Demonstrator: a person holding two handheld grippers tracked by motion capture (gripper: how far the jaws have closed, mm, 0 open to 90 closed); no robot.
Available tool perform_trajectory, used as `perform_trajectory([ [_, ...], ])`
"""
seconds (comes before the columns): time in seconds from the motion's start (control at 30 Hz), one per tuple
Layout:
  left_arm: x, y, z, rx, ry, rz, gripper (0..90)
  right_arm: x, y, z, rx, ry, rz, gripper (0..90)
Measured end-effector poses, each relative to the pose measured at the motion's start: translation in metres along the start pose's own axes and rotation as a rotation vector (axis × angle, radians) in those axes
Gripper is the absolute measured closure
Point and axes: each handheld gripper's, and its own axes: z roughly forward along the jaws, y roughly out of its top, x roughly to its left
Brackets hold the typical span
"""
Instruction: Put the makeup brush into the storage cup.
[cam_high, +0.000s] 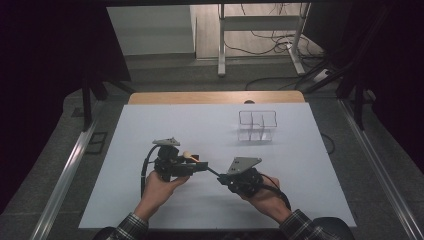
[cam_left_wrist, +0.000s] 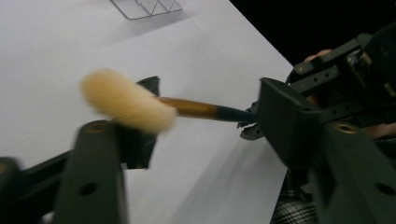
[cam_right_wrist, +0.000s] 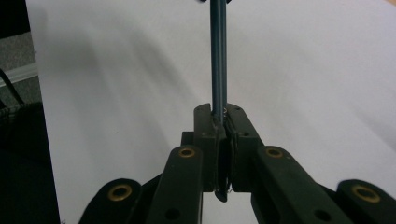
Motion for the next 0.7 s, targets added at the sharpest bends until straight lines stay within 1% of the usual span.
perform_trajectory([
  [0.07,0.003,-0.001,-0.002,0.001,-0.013,-0.018,52.7,0.001,0.000,0.002,0.013,0.003,-0.014,84.8],
  [0.1,0.004,-0.002,-0.002,-0.003,-0.032,-0.033,57.4,0.001,0.000,0.002,0.018,0.004,-0.021,84.8],
  [0.13,0.007,-0.002,-0.003,-0.016,-0.071,-0.055,60.9,0.002,0.000,0.003,0.025,0.003,-0.021,84.8],
  [0.17,0.010,-0.003,-0.005,-0.038,-0.129,-0.073,67.2,0.002,-0.001,0.005,0.035,0.001,-0.030,84.8],
  [0.2,0.011,-0.004,-0.005,-0.048,-0.178,-0.086,75.2,0.003,-0.001,0.007,0.051,0.001,-0.041,84.8],
  [0.23,0.012,-0.004,-0.005,-0.052,-0.229,-0.096,81.3,0.003,-0.002,0.008,0.058,-0.002,-0.044,84.5],
  [0.27,0.008,-0.003,-0.004,-0.039,-0.203,-0.071,82.9,0.004,-0.002,0.010,0.073,-0.010,-0.044,83.7],
  [0.3,0.004,-0.003,-0.004,-0.023,-0.164,-0.037,83.2,0.004,-0.001,0.011,0.086,-0.013,-0.052,79.8],
  [0.33,0.001,-0.002,-0.004,-0.018,-0.138,-0.018,83.2,0.003,-0.001,0.011,0.078,-0.014,-0.048,68.6],
  [0.37,-0.001,-0.001,-0.005,-0.016,-0.115,0.000,83.2,0.002,-0.001,0.010,0.073,-0.007,-0.036,54.7],
  [0.4,-0.003,0.000,-0.006,-0.010,-0.091,0.019,83.3,0.000,0.000,0.009,0.077,-0.004,-0.022,43.4],
  [0.43,-0.003,0.000,-0.007,-0.011,-0.079,0.027,83.2,-0.004,0.000,0.007,0.070,0.009,0.004,33.7],
  [0.47,-0.004,0.001,-0.008,-0.014,-0.070,0.034,83.2,-0.006,0.000,0.006,0.061,0.017,0.018,24.8],
  [0.5,-0.005,0.001,-0.009,-0.012,-0.051,0.044,83.2,-0.009,-0.001,0.004,0.056,0.021,0.038,14.5],
  [0.53,-0.007,0.002,-0.009,-0.003,-0.022,0.064,83.2,-0.011,-0.003,0.004,0.065,0.017,0.044,7.6],
  [0.57,-0.009,0.002,-0.009,0.004,-0.011,0.074,83.2,-0.014,-0.005,0.002,0.072,0.008,0.046,1.5],
  [0.6,-0.010,0.002,-0.009,0.008,-0.006,0.078,83.1,-0.015,-0.007,0.001,0.076,0.000,0.049,0.0],
  [0.63,-0.012,0.003,-0.008,0.017,0.010,0.095,83.1,-0.016,-0.007,0.001,0.078,-0.003,0.055,0.0],
  [0.67,-0.013,0.003,-0.007,0.024,0.018,0.105,83.1,-0.018,-0.008,0.000,0.075,-0.011,0.061,0.0],
  [0.7,-0.015,0.003,-0.006,0.031,0.025,0.117,83.1,-0.018,-0.008,0.000,0.072,-0.008,0.066,0.0],
])
